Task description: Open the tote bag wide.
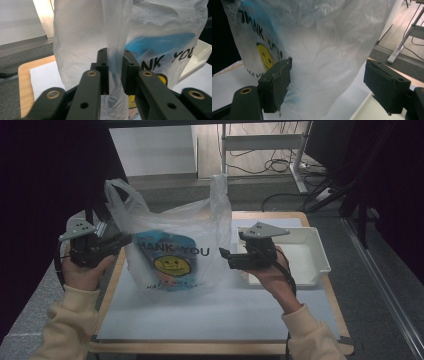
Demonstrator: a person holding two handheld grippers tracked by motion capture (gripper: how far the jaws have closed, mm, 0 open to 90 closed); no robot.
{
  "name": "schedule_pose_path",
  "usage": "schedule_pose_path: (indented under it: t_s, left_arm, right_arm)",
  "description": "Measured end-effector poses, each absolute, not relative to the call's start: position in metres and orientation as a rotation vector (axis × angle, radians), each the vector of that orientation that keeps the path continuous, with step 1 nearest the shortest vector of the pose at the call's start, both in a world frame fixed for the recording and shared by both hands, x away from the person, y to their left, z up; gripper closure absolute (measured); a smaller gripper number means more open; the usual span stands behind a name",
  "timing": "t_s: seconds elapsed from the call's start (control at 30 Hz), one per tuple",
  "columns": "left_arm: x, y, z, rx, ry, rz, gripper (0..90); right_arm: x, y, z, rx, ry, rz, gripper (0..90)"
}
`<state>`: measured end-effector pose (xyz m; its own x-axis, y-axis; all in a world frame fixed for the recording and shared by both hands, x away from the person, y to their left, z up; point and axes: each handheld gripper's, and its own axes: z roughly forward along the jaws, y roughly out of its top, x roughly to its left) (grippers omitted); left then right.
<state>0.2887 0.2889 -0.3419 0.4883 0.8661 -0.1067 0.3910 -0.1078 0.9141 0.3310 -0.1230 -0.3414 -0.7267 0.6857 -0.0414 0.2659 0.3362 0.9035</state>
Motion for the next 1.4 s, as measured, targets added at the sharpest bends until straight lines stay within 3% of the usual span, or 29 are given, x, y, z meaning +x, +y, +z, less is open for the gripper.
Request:
schedule_pose_path:
  t_s: [0.17,0.43,0.53,0.7,0.83,0.93,1.03,1.07,1.1,1.17,1.27,1.4]
  left_arm:
    - [0.288,0.290,-0.344,1.701,1.073,0.564,86.9]
    - [0.288,0.293,-0.349,1.682,1.076,0.551,87.5]
    - [0.288,0.294,-0.350,1.681,1.075,0.548,87.5]
    - [0.286,0.295,-0.351,1.672,1.070,0.542,87.5]
    - [0.284,0.296,-0.352,1.664,1.066,0.540,87.5]
    - [0.282,0.296,-0.353,1.657,1.065,0.537,87.5]
    - [0.280,0.296,-0.355,1.651,1.063,0.533,87.6]
    - [0.280,0.297,-0.355,1.649,1.061,0.529,87.6]
    - [0.279,0.297,-0.355,1.648,1.060,0.526,87.7]
    - [0.278,0.297,-0.356,1.646,1.056,0.523,87.8]
    - [0.276,0.296,-0.357,1.647,1.049,0.520,87.8]
    - [0.276,0.294,-0.358,1.644,1.047,0.512,87.9]
  right_arm:
    - [0.345,-0.110,-0.327,0.837,2.183,1.383,22.2]
    - [0.367,-0.095,-0.322,0.856,2.194,1.449,28.2]
    - [0.371,-0.091,-0.325,0.839,2.223,1.465,40.5]
    - [0.371,-0.086,-0.325,0.754,2.257,1.495,71.7]
    - [0.366,-0.082,-0.325,0.719,2.258,1.462,83.9]
    - [0.363,-0.081,-0.325,0.699,2.262,1.457,87.0]
    - [0.361,-0.081,-0.325,0.693,2.259,1.447,84.3]
    - [0.361,-0.081,-0.324,0.707,2.251,1.452,75.5]
    - [0.361,-0.082,-0.323,0.728,2.225,1.466,60.7]
    - [0.361,-0.084,-0.321,0.750,2.198,1.474,52.2]
    - [0.363,-0.088,-0.317,0.786,2.168,1.505,43.3]
    - [0.370,-0.090,-0.310,0.822,2.149,1.494,39.1]
